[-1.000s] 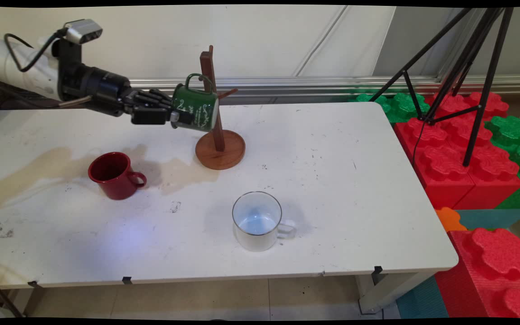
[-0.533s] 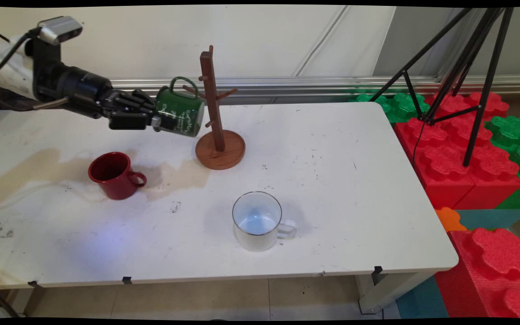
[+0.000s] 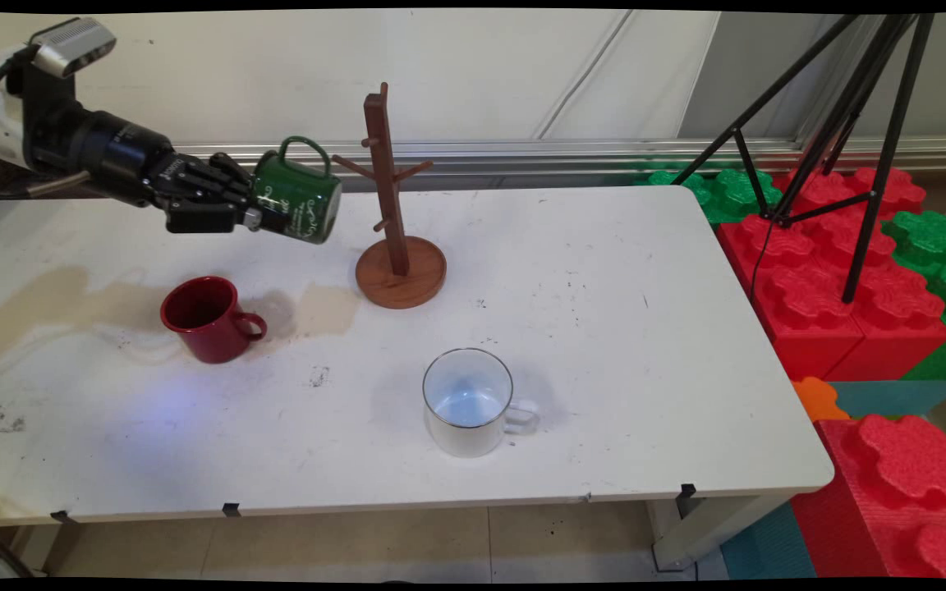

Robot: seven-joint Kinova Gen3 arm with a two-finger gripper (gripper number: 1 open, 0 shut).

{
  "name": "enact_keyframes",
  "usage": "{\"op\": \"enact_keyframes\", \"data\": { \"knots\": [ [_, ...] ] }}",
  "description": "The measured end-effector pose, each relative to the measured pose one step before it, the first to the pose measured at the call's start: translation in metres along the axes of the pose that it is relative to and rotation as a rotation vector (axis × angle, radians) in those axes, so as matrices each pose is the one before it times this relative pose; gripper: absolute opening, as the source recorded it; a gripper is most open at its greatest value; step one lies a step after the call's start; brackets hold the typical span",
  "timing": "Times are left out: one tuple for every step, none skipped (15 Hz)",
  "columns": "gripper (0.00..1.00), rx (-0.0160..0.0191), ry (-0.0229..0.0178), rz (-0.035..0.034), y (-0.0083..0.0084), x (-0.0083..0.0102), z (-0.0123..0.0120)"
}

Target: Place the picked object on the table

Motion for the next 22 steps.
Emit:
{"op": "enact_keyframes", "data": {
  "knots": [
    [0.00,0.01216,-0.01404,0.01364,-0.00199,-0.00028,-0.00461],
    [0.00,0.01521,-0.01971,0.01813,-0.00266,-0.00066,-0.00580],
    [0.00,0.00917,-0.01222,0.01125,-0.00188,-0.00052,-0.00340],
    [0.00,0.00813,-0.01038,0.00971,-0.00169,-0.00060,-0.00270],
    [0.00,0.01315,-0.01922,0.01693,-0.00287,-0.00134,-0.00442],
    [0.00,0.01232,-0.01746,0.01426,-0.00274,-0.00164,-0.00358],
    [0.00,0.00818,-0.01099,0.00911,-0.00167,-0.00121,-0.00229],
    [0.00,0.01485,-0.02174,0.01638,-0.00350,-0.00265,-0.00338],
    [0.00,0.01248,-0.01737,0.01368,-0.00300,-0.00216,-0.00221],
    [0.00,0.01484,-0.02029,0.01549,-0.00344,-0.00283,-0.00221],
    [0.00,0.01290,-0.01742,0.01258,-0.00308,-0.00258,-0.00124],
    [0.00,0.01529,-0.01918,0.01415,-0.00353,-0.00288,-0.00097],
    [0.00,0.01885,-0.02150,0.01599,-0.00445,-0.00307,-0.00036],
    [0.00,0.01267,-0.01431,0.01126,-0.00302,-0.00193,0.00013],
    [0.00,0.01449,-0.01925,0.01632,-0.00380,-0.00256,0.00065],
    [0.00,0.01273,-0.02032,0.01723,-0.00357,-0.00289,0.00096],
    [0.00,0.00971,-0.01835,0.01538,-0.00274,-0.00291,0.00102],
    [0.00,0.01057,-0.02138,0.01659,-0.00275,-0.00372,0.00114],
    [0.00,0.00977,-0.02154,0.01549,-0.00274,-0.00374,0.00152],
    [0.00,0.00780,-0.01856,0.01256,-0.00213,-0.00352,0.00148],
    [0.00,0.00405,-0.01212,0.00837,-0.00121,-0.00222,0.00111],
    [0.00,0.00597,-0.01869,0.01311,-0.00178,-0.00348,0.00206]
  ]
}}
